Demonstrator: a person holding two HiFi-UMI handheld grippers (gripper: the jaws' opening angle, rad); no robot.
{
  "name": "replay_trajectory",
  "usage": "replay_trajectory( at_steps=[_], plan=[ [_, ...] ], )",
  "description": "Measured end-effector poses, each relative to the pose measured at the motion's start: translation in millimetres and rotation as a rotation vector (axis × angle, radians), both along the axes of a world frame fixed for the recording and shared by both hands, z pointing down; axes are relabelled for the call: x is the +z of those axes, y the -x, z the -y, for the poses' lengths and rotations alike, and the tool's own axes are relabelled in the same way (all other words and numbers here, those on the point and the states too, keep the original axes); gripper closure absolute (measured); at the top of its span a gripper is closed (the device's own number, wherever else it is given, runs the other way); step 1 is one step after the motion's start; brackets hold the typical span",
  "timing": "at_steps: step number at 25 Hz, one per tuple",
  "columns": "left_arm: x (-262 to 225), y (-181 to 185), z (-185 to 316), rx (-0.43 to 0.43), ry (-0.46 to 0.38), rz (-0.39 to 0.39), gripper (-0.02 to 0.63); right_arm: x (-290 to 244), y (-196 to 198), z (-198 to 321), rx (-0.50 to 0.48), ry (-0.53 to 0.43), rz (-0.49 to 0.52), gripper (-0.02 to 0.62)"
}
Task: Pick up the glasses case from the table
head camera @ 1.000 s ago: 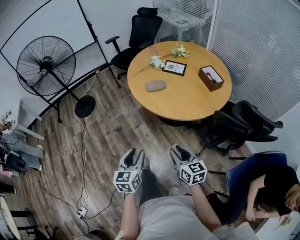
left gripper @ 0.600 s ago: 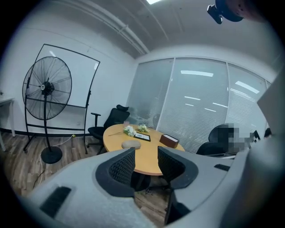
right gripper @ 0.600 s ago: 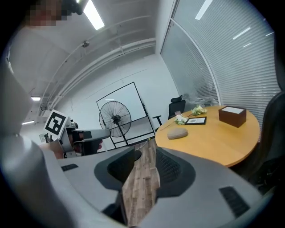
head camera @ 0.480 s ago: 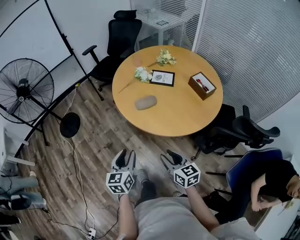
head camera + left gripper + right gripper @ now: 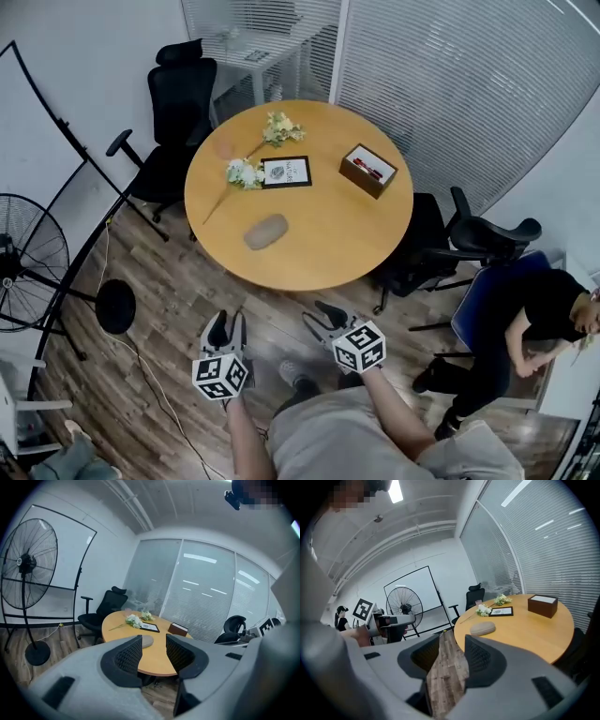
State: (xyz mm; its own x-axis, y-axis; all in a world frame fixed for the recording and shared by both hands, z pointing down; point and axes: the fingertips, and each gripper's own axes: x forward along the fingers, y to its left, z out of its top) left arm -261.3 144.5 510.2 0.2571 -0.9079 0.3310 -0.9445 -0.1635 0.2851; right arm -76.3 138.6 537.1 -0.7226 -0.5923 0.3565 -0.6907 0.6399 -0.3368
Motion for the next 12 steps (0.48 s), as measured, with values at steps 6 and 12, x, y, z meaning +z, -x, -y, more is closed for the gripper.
replay_trajectory(
  at_steps=[6,12],
  plan=[
    [4,20,12,0.034,0.007,-0.037,0.451,9,11,4,0.037,0.021,-0.025,0.426],
    [11,31,16,0.039,0.013,-0.045,0.451,14,20,16,0.041,0.023,-0.036,0.426]
  ],
)
